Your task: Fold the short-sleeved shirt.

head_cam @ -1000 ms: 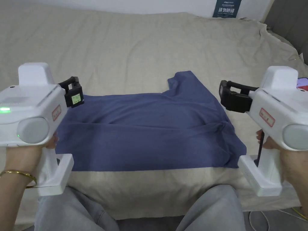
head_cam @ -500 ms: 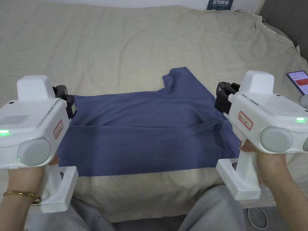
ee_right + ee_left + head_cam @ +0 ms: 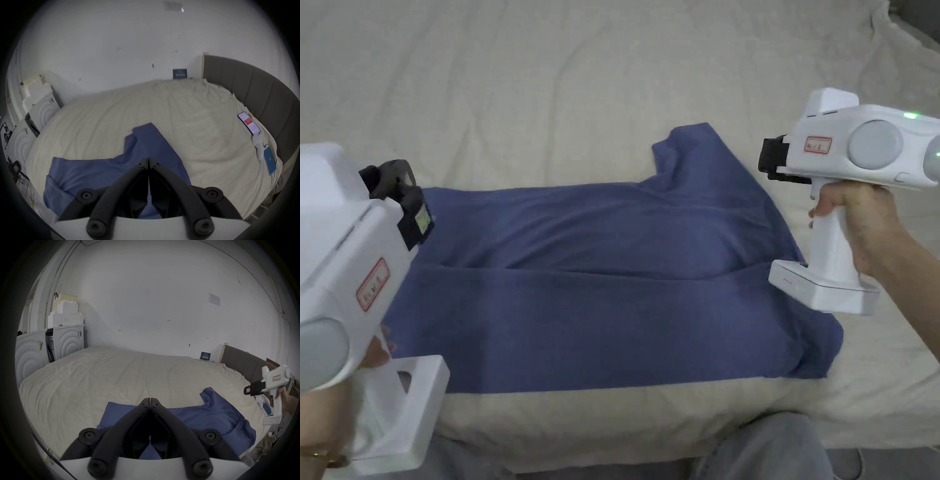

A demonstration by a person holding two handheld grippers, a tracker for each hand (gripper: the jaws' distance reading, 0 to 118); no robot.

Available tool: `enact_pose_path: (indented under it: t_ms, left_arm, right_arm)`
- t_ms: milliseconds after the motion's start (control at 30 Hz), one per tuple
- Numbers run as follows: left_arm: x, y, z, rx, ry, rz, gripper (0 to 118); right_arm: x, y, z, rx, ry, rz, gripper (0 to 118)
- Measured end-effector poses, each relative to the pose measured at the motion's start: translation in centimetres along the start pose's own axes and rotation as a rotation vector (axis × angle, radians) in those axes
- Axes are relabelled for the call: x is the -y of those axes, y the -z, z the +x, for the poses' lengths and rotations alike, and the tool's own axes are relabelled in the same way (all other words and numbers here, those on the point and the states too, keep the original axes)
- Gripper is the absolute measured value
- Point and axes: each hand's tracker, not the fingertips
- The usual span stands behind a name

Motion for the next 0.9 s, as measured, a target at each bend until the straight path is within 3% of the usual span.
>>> enact_pose_path:
  t_ms: [33,133,233,300,433,567,733,800,900]
  left_arm:
    - [-0.1,0.5,0.0,-0.002,0.001,-0.002,0]
    - [-0.1,1.9,0.0,-0.01,0.002,-0.01,0]
    - [0.2,3.1,0.0,-0.017,-0.007,-0.026,0]
    - [0.3,3.9,0.0,-0.018,-0.014,-0.042,0]
    - [0.8,5.2,0.0,-0.004,-0.019,-0.07,0]
    - [1.3,6.1,0.0,-0.005,-0.021,-0.09,0]
    - [2.1,6.8,0.1,-0.001,-0.031,-0.131,0]
    - [2.2,7.0,0.1,-0.001,-0.033,-0.145,0]
    - [1.7,7.3,-0.4,-0.002,-0.045,-0.167,0]
  right_arm:
    - [-0.6,1.4,0.2,0.007,0.016,-0.021,6]
    - [-2.0,5.4,1.1,0.002,0.08,-0.135,77]
    - [-2.7,8.9,1.8,0.052,0.063,-0.206,95]
    - [-2.8,10.9,1.9,0.091,0.031,-0.255,97]
    - [-2.7,14.2,2.5,0.149,0.002,-0.313,97]
    - [-1.9,15.8,3.3,0.182,0.049,-0.343,93]
    - [-1.4,15.7,3.5,0.15,0.074,-0.326,56]
    - [-1.7,15.0,3.2,0.102,0.024,-0.308,7]
    - [-2.1,14.4,2.4,0.118,0.008,-0.302,2]
